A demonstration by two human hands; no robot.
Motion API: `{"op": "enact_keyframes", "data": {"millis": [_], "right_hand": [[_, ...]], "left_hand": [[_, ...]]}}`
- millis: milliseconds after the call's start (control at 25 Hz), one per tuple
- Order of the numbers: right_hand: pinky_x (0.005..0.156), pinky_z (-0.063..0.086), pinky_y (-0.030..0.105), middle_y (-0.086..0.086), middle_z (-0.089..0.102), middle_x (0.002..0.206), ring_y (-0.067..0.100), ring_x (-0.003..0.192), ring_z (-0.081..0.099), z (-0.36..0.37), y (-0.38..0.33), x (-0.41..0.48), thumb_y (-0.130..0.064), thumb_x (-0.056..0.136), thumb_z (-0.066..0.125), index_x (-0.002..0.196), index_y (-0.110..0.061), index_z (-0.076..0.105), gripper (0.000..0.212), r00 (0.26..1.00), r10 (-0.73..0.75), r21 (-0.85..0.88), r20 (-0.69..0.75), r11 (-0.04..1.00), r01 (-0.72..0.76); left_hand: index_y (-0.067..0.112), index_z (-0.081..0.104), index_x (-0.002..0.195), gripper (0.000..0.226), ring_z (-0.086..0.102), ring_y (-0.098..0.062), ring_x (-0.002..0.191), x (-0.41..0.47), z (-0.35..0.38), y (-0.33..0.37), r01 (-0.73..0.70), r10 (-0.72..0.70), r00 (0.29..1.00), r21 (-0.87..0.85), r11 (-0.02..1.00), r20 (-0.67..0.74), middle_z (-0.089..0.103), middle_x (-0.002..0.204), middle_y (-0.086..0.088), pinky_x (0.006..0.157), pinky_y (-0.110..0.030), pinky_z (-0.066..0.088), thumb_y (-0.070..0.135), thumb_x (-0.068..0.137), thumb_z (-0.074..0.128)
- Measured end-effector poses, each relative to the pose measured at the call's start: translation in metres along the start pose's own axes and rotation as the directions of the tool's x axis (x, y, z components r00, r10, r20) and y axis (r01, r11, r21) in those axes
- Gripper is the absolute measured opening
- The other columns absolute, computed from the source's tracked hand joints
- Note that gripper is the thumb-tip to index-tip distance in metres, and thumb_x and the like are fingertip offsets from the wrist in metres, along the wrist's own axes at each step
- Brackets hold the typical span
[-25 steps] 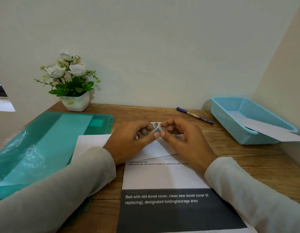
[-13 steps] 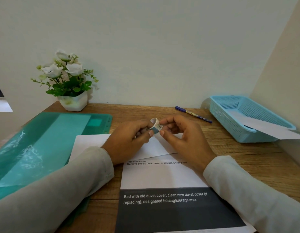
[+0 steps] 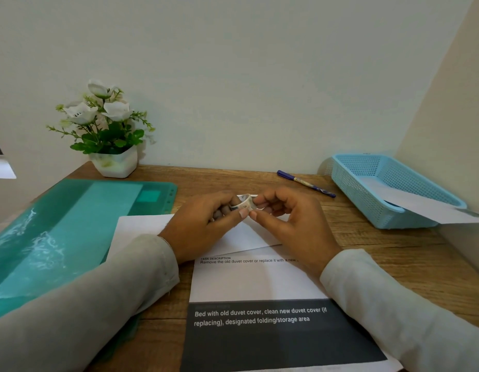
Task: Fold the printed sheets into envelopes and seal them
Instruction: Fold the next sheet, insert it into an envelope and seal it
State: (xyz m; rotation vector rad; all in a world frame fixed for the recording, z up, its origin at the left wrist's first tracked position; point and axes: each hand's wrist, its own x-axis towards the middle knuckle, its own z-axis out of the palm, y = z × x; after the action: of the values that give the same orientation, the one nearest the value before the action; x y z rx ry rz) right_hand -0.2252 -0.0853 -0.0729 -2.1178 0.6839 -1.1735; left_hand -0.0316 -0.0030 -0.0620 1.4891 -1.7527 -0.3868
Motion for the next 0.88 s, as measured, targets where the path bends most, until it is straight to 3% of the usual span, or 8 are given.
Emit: {"op": "enact_keyframes", "data": {"millis": [480,760,880], "right_hand": [[0.076,0.057,0.04,-0.011,0.073,0.089,0.012,0.081,0.069,-0.0005,-0.0008,0.0004,-0.011,0.085,0.08,0.096,-0.016,0.077,0.012,0.997,-0.081,-0.053,0.001,0.995,0.08],[0.071,0.055,0.037,-0.007,0.068,0.085,0.015,0.079,0.065,0.0002,-0.0032,0.0004,-0.007,0.085,0.078,0.086,-0.015,0.072,0.011,0.992,-0.121,-0.082,0.021,0.989,0.122],[0.071,0.054,0.041,-0.004,0.067,0.085,0.016,0.079,0.065,0.0005,-0.0027,0.0008,-0.005,0.084,0.076,0.084,-0.014,0.07,0.011,0.993,-0.109,-0.058,0.034,0.992,0.111]], "left_hand": [[0.027,0.067,0.091,0.025,0.055,-0.018,0.07,0.0,-0.0014,-0.0005,0.003,-0.003,1.0,0.035,0.999,0.007,0.063,0.076,0.003,0.064,-0.039,0.048,0.045,0.098,0.052],[0.029,0.067,0.09,0.02,0.052,-0.012,0.068,-0.0008,0.0003,-0.0003,-0.006,0.007,1.0,0.039,0.999,-0.014,0.058,0.072,0.011,0.06,-0.029,0.045,0.043,0.098,0.055],[0.029,0.067,0.092,0.02,0.054,-0.015,0.07,-0.0006,0.0009,-0.0008,-0.023,0.024,1.0,0.051,0.998,-0.017,0.06,0.075,0.009,0.062,-0.032,0.047,0.043,0.098,0.055]]}}
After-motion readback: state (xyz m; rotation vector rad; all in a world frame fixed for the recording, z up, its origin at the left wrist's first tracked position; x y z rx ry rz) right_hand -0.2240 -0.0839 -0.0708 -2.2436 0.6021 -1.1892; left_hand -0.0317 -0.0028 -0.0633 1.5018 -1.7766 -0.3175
